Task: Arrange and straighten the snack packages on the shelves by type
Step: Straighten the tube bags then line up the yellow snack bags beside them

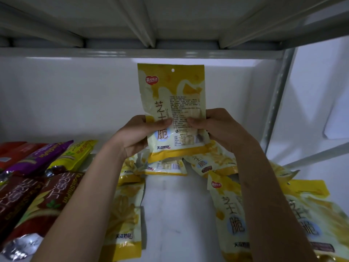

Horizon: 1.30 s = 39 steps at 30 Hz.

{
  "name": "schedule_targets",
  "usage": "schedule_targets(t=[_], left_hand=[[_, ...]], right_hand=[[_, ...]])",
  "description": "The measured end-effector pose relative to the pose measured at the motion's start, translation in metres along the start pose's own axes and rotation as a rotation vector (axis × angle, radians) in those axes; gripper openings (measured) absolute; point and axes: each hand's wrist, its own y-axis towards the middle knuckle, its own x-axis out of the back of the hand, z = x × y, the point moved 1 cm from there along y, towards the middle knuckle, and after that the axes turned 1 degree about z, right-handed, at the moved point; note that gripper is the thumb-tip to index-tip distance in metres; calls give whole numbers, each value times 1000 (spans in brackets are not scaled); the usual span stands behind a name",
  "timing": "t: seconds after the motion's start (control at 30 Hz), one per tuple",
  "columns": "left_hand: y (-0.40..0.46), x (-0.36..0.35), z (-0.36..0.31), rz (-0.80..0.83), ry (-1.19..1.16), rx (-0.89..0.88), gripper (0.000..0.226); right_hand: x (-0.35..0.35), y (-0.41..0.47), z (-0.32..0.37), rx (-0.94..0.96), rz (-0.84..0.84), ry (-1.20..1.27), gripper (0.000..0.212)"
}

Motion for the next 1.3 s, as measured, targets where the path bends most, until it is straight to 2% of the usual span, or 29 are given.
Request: schedule_targets(t=[0.1, 0.23, 0.4, 0.53, 0.7, 0.97, 1.1, 1.17, 1.3], left_hand=[[2, -3, 1, -3, -19, -3, 52], [3, -2, 0, -6, -44, -27, 53], [3, -2, 0, -2, -145, -45, 47], [5, -4, -1, 0, -175, -47, 52], [6, -5, 0, 1, -169, -15, 49], [11, -5, 5, -24, -112, -136, 43], [11, -8, 4, -84, -17, -163, 43], [10, -10, 2, -89, 6, -159, 48], [1, -15, -1, -22, 30, -88, 51]], right_hand=[[2, 3, 0, -15, -46, -53, 21], [1, 2, 2, -29, -27, -76, 21], [-2, -1, 4, -6, 60, -15, 28], [-3, 0, 4, 54, -16, 45, 30], [-3, -3, 9, 62, -48, 165, 45], [-9, -3, 10, 0, 14, 117, 36], [-7, 2, 5, 27, -60, 64, 31], [-6, 6, 2, 25, -113, 59, 24], [-8, 7, 1, 24, -84, 62, 15]])
